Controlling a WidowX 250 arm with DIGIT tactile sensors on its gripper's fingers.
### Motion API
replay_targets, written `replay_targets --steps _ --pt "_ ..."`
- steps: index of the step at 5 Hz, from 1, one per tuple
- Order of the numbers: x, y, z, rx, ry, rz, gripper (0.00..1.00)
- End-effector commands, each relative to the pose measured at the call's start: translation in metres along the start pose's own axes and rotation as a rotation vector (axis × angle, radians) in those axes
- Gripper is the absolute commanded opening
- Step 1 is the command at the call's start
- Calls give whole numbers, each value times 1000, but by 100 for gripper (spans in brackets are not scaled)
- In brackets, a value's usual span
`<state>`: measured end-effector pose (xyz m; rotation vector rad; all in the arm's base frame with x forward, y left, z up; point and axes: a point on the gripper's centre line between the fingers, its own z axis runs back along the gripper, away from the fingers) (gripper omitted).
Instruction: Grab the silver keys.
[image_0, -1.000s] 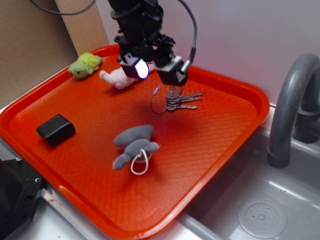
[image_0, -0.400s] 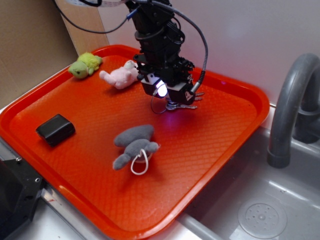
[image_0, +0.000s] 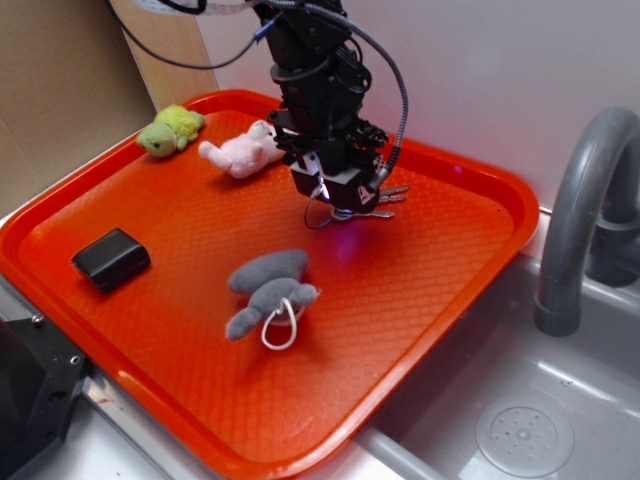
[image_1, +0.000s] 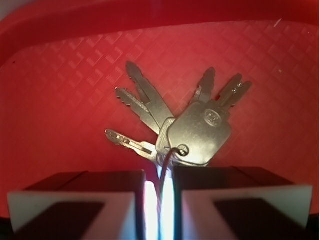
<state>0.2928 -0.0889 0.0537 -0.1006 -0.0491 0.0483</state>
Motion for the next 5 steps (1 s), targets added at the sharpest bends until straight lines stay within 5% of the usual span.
replay_targets --steps 1,2,4,5 --pt "-35 29 128 122 -118 -2 0" --pt "-63 38 180 156 -177 -15 0" --pt "-72 41 268 140 -184 -6 0" --pt "-68 41 264 125 -169 -8 0"
